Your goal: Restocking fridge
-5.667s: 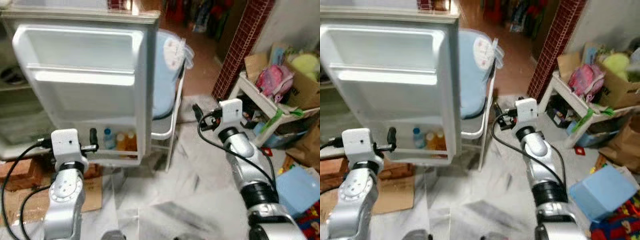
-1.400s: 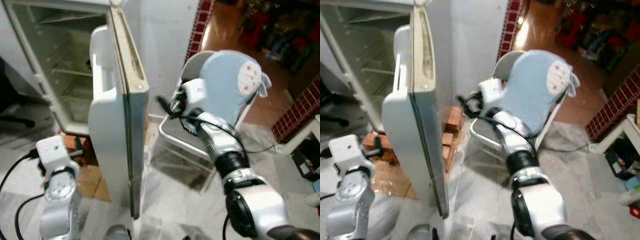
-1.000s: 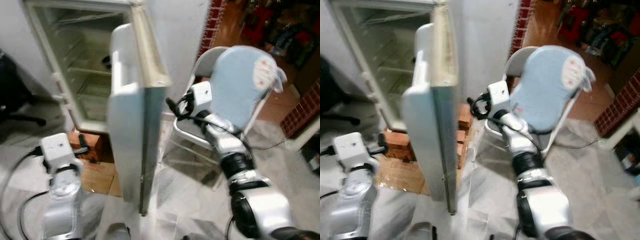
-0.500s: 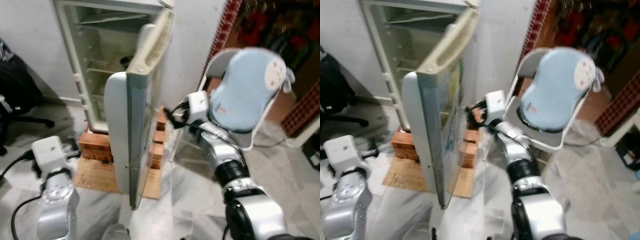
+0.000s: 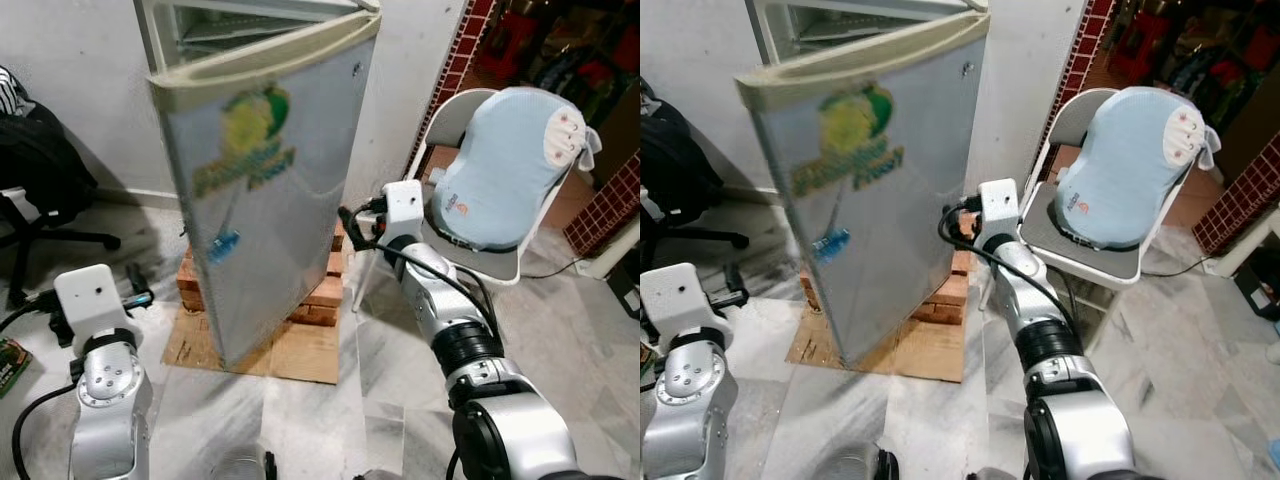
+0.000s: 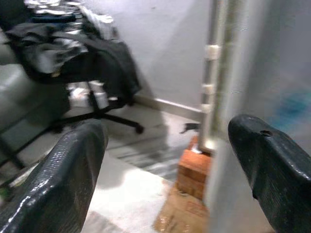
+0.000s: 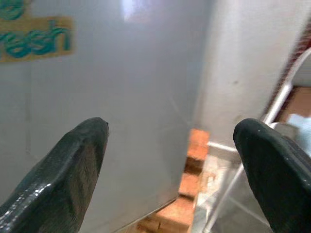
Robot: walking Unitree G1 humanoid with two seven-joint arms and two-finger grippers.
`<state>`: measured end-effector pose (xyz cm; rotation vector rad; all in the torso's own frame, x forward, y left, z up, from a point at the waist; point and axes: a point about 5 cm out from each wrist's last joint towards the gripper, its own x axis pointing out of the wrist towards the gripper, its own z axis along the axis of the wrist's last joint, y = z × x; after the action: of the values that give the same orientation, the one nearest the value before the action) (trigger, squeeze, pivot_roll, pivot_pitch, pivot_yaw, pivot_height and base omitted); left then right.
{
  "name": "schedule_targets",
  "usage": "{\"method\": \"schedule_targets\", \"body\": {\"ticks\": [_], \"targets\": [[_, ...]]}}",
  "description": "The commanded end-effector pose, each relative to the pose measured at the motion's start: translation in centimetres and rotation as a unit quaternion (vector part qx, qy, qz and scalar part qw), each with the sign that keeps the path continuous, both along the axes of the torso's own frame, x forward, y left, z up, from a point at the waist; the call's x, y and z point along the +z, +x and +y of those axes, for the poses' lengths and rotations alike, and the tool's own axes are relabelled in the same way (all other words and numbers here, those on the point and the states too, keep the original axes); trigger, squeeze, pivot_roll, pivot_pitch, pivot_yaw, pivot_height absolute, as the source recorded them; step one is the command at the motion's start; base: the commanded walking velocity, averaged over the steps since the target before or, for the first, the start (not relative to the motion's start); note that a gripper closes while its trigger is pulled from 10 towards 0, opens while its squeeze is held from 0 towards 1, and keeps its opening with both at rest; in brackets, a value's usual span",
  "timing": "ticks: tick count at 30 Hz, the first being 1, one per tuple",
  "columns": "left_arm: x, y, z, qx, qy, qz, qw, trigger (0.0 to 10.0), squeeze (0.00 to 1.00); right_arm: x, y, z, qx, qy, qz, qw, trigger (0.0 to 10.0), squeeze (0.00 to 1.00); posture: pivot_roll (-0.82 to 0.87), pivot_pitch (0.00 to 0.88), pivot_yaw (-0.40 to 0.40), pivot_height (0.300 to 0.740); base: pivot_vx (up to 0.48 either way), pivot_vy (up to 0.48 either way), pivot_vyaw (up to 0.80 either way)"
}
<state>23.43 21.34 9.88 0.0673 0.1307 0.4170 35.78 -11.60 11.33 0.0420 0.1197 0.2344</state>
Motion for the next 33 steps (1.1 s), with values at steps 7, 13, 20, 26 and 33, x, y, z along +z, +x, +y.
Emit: {"method": "schedule_targets", "body": {"ticks": [7, 13, 20, 26, 33], "targets": [[-0.6, 0.6, -0.3, -0.023, -0.023, 0.009, 0.999, 10.0, 0.00, -0.5, -0.9, -1.5, -0.044, 0.017, -0.010, 0.999, 10.0, 0.00, 0.09, 0.001, -0.042, 0.740, 0.000, 0.000, -0.46], [-0.8, 1.5, -0.4, -0.029, -0.035, 0.010, 0.999, 10.0, 0.00, -1.3, -1.5, -1.6, -0.057, 0.019, -0.001, 0.998, 10.0, 0.00, 0.08, 0.001, -0.038, 0.740, 0.000, 0.000, -0.80], [-0.4, 2.3, -0.4, -0.040, -0.031, 0.004, 0.999, 10.0, 0.00, -1.1, -1.8, -2.1, -0.070, 0.016, -0.003, 0.997, 10.0, 0.00, 0.06, 0.025, -0.034, 0.740, 0.000, 0.426, -0.80], [-0.5, 2.4, -0.5, -0.037, -0.028, 0.007, 0.999, 10.0, 0.00, -1.2, -1.9, -2.2, -0.067, 0.014, -0.004, 0.998, 10.0, 0.00, 0.06, 0.032, -0.035, 0.740, 0.000, 0.480, -0.27], [-0.8, 2.4, -1.0, -0.047, -0.035, 0.011, 0.998, 10.0, 0.00, -1.2, -1.7, -2.5, -0.075, 0.015, 0.006, 0.997, 10.0, 0.00, 0.06, 0.034, -0.035, 0.740, 0.000, 0.480, -0.11]]}}
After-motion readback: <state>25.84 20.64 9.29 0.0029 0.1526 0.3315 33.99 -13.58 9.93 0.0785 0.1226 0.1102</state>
